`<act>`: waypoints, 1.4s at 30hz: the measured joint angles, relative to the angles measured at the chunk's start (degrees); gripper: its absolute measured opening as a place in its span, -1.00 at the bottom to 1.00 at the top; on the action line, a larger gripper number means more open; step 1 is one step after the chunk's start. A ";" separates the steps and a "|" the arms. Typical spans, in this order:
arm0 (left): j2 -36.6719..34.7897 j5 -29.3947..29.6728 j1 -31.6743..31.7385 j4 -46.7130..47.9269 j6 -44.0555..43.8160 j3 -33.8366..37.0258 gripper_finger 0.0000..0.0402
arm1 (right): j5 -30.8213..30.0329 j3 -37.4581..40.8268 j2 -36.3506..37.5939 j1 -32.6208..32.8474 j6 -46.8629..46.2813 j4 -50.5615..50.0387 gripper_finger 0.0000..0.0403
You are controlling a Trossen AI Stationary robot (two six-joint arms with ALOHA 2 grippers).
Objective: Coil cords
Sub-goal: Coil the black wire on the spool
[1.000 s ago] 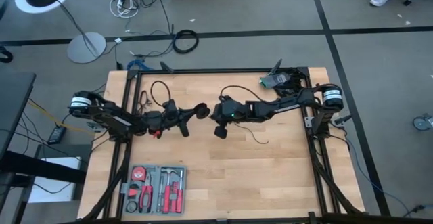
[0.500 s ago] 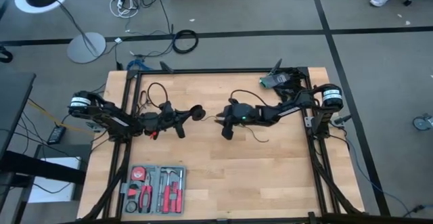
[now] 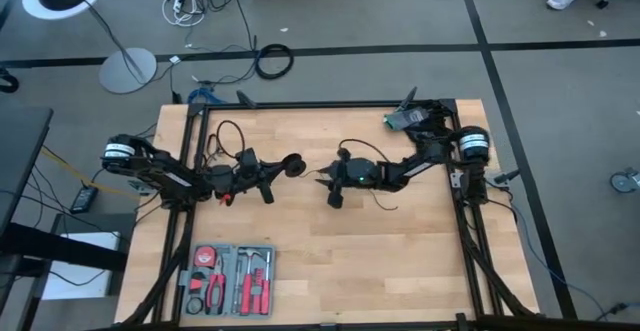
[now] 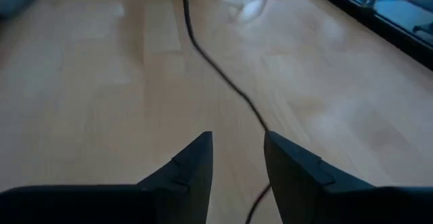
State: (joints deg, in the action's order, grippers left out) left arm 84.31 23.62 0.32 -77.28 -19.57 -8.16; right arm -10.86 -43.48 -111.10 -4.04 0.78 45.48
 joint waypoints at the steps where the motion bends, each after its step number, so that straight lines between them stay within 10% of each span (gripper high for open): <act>1: 0.00 -0.43 0.01 -0.13 0.00 -0.31 -1.00 | -0.06 -0.69 -1.03 -0.06 0.79 -0.10 -0.35; 9: 0.00 -2.48 0.01 0.05 0.10 -0.73 -1.00 | -8.31 -2.13 -1.89 -0.04 2.49 -1.75 -0.38; 42: 0.00 -4.34 0.04 -3.68 1.17 -0.67 -1.00 | -9.06 -2.16 -2.00 1.20 3.34 -2.26 -0.44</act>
State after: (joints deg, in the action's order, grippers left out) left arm 84.31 19.28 0.36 -80.96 -18.39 -8.82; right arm -19.92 -45.65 -113.10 -2.83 4.12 43.22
